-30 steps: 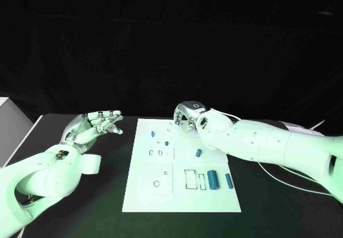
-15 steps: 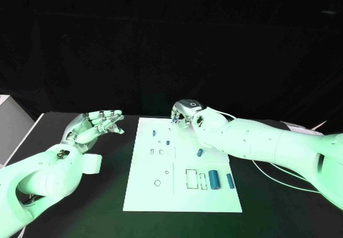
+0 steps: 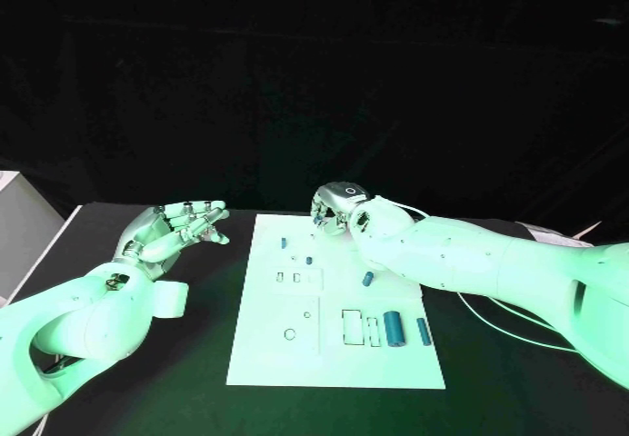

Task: Assemble the parts on the task board

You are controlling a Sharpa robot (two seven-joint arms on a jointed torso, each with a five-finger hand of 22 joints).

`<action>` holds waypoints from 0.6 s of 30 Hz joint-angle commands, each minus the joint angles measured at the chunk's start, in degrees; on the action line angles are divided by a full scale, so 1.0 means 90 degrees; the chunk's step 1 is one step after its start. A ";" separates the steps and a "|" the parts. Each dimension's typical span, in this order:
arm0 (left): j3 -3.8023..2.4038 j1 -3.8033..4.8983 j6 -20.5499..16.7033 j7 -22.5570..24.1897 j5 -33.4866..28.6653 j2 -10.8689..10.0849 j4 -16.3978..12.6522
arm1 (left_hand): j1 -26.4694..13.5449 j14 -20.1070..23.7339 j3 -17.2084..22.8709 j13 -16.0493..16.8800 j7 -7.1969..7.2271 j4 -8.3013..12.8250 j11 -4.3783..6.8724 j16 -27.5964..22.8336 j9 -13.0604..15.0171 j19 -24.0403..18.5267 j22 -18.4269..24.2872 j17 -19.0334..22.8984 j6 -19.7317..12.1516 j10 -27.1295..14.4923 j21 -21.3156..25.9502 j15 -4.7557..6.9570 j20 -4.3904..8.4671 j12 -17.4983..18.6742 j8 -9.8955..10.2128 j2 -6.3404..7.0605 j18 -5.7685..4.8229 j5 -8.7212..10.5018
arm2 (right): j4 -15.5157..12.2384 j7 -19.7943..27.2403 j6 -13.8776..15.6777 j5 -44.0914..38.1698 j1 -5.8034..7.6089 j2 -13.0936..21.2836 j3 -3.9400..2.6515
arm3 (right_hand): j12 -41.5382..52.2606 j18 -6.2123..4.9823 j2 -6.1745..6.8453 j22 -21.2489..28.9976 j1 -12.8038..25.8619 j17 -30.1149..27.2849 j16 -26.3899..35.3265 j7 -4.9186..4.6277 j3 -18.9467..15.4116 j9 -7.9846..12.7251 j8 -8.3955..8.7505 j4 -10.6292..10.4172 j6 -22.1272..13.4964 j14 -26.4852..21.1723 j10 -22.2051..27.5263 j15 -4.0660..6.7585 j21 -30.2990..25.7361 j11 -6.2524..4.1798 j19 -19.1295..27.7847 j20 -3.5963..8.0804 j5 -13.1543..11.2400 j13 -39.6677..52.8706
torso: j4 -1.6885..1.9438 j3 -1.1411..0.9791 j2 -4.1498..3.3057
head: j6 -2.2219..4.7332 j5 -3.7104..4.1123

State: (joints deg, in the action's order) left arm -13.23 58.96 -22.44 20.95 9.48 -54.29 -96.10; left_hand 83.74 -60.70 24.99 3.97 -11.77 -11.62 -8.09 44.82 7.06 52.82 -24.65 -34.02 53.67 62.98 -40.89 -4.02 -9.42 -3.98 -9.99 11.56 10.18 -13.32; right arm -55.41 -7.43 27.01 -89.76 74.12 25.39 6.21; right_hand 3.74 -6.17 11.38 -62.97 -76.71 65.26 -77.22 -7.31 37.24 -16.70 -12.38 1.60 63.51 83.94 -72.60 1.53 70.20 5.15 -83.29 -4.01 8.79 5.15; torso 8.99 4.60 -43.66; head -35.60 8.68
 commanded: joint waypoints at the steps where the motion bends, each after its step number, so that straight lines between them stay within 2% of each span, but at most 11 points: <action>1: -0.0009 0.0004 0.0102 0.0028 0.0040 0.0007 -0.0024 | -0.0040 0.0052 0.0033 0.0006 0.0020 -0.0006 0.0006 0.0023 0.0010 -0.0033 -0.0009 -0.0010 0.0037 0.0045 -0.0024 0.0009 0.0006 -0.0018 -0.0043 -0.0004 0.0008 0.0034 | 0.0046 0.0075 -0.0154 -0.0010 -0.0001 -0.0031 -0.0001 | 0.0021 0.0108 -0.0133 -0.0006 -0.0136 0.0005 -0.0030 -0.0019 -0.0006 -0.0005 -0.0017 0.0032 -0.0020 0.0218 -0.0285 0.0025 0.0025 -0.0228 -0.0010 0.0034 0.0024 0.0231 | 0.0008 0.0005 -0.0005 | -0.0002 0.0008; 12: -0.0016 0.0004 0.0102 0.0024 0.0045 0.0006 -0.0029 | -0.0040 0.0052 0.0033 0.0006 0.0020 -0.0006 0.0006 0.0023 0.0010 -0.0033 -0.0009 -0.0010 0.0037 0.0045 -0.0024 0.0009 0.0006 -0.0018 -0.0043 -0.0004 0.0008 0.0034 | 0.0196 0.0029 -0.0419 -0.0025 -0.0006 -0.0111 0.0008 | 0.0007 0.0106 -0.0115 -0.0002 -0.0114 -0.0011 -0.0027 -0.0025 -0.0011 -0.0017 -0.0012 0.0041 -0.0046 0.0214 -0.0267 0.0020 0.0021 -0.0221 -0.0003 0.0029 0.0029 0.0238 | 0.0030 0.0021 -0.0011 | -0.0021 0.0016; 18: -0.0019 0.0004 0.0101 0.0023 0.0046 0.0008 -0.0034 | -0.0040 0.0052 0.0033 0.0006 0.0020 -0.0006 0.0006 0.0023 0.0010 -0.0033 -0.0009 -0.0010 0.0037 0.0045 -0.0024 0.0009 0.0006 -0.0018 -0.0043 -0.0004 0.0008 0.0034 | 0.0250 0.0037 -0.0447 -0.0027 -0.0017 -0.0162 0.0017 | -0.0001 0.0106 -0.0103 -0.0002 -0.0097 -0.0012 -0.0030 -0.0029 -0.0016 -0.0024 -0.0009 0.0044 -0.0063 0.0213 -0.0253 0.0015 0.0019 -0.0216 0.0001 0.0025 0.0023 0.0242 | 0.0042 0.0029 -0.0016 | -0.0013 0.0008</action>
State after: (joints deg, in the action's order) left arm -13.33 58.96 -22.43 20.88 9.63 -54.30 -96.21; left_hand 83.74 -60.70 24.99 3.96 -11.77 -11.62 -8.09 44.81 7.05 52.82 -24.65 -34.01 53.67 62.98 -40.89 -4.02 -9.42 -3.98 -9.98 11.56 10.18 -13.32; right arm -53.36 -7.35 25.30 -89.68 74.35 24.14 6.14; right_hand 3.63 -6.17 11.38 -62.96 -76.71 65.22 -77.21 -7.49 37.07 -16.80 -12.36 1.74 63.32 83.94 -72.58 1.52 70.19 5.13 -83.29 -4.01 8.76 5.15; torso 9.28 4.81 -43.77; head -35.79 8.81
